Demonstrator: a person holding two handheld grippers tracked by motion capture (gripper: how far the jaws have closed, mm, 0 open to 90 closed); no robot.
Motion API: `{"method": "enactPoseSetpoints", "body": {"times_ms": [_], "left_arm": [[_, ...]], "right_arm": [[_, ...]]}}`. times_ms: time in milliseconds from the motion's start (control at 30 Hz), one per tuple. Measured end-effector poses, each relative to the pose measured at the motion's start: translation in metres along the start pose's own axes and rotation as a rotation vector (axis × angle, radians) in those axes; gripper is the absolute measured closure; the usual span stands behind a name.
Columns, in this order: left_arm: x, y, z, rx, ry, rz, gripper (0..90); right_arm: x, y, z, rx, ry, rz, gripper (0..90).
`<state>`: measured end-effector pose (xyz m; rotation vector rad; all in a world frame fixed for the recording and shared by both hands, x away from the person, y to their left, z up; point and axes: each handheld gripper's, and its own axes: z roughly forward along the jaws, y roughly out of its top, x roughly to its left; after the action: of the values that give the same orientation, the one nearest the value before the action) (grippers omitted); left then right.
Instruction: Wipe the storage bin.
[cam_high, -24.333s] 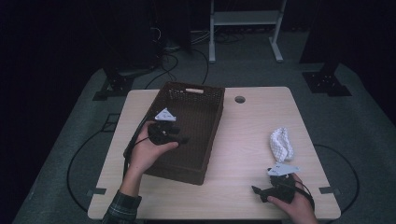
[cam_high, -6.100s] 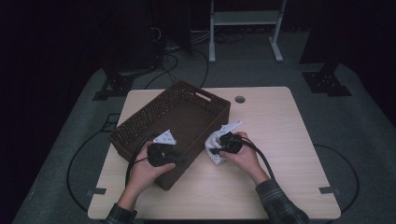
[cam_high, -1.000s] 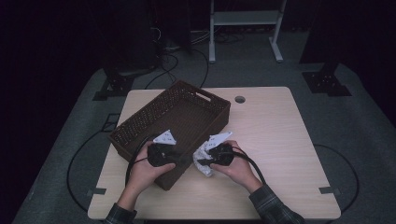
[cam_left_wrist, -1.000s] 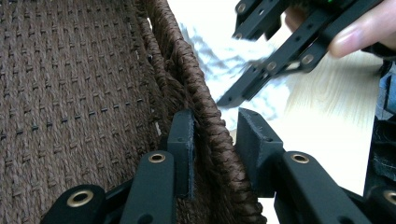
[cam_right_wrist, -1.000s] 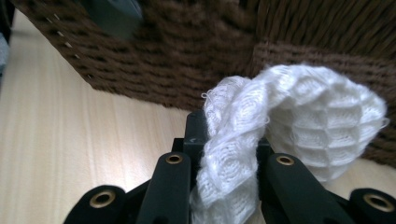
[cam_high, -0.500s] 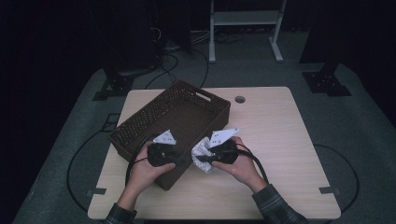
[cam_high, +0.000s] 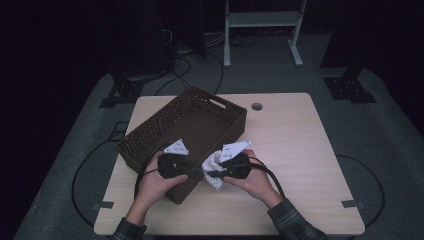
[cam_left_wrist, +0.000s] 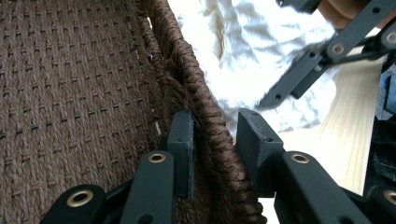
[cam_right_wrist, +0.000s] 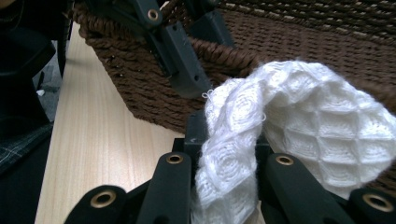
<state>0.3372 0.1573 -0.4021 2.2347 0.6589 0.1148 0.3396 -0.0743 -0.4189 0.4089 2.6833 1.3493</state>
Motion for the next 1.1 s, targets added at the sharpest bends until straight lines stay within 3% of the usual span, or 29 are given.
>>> {"method": "enactPoseSetpoints", "body": {"times_ms": [900, 1100], "left_arm": [[0.000, 0.000, 0.000, 0.001, 0.000, 0.004, 67.1], [0.000, 0.000, 0.000, 0.001, -0.001, 0.001, 67.1]], "right_arm": [[-0.002, -0.026, 0.043, 0.113, 0.046, 0.022, 77.1], [-0.001, -0.026, 0.041, 0.107, 0.044, 0.021, 77.1]]}}
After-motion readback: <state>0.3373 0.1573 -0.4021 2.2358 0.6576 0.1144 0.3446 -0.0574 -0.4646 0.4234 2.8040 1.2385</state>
